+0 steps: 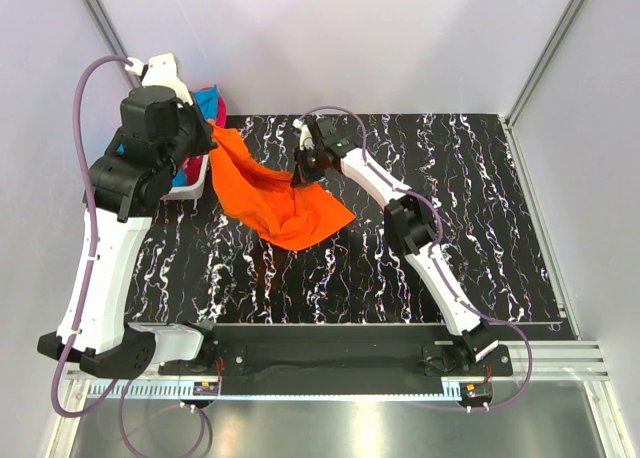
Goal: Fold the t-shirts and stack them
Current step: Flatten the tshirt out
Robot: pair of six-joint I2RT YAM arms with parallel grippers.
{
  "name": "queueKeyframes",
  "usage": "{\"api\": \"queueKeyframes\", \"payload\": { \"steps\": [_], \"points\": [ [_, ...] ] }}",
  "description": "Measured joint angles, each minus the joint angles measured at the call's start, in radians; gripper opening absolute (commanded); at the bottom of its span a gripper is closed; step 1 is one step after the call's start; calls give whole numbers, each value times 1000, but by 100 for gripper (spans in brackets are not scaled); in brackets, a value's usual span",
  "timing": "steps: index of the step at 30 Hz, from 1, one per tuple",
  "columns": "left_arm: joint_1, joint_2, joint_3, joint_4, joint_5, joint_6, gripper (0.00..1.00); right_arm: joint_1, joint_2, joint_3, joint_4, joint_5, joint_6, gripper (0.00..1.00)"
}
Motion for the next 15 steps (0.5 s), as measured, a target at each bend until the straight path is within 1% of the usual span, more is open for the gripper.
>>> {"api": "queueKeyframes", "payload": {
  "steps": [4,7,12,15],
  "points": [
    [0,0,-13,-1,-7,0,0,0,-40,-76,-10,48,-15,0],
    [0,0,-14,-5,-23,1,0,0,-104,-116,-42,119,-42,0],
    [0,-5,-10,-14,-82,8,0,0,-281,-148,-96,290,-97,0],
    [0,2,29,-34,-121,20,0,0,-412,-148,-114,410,-126,0]
  ]
}}
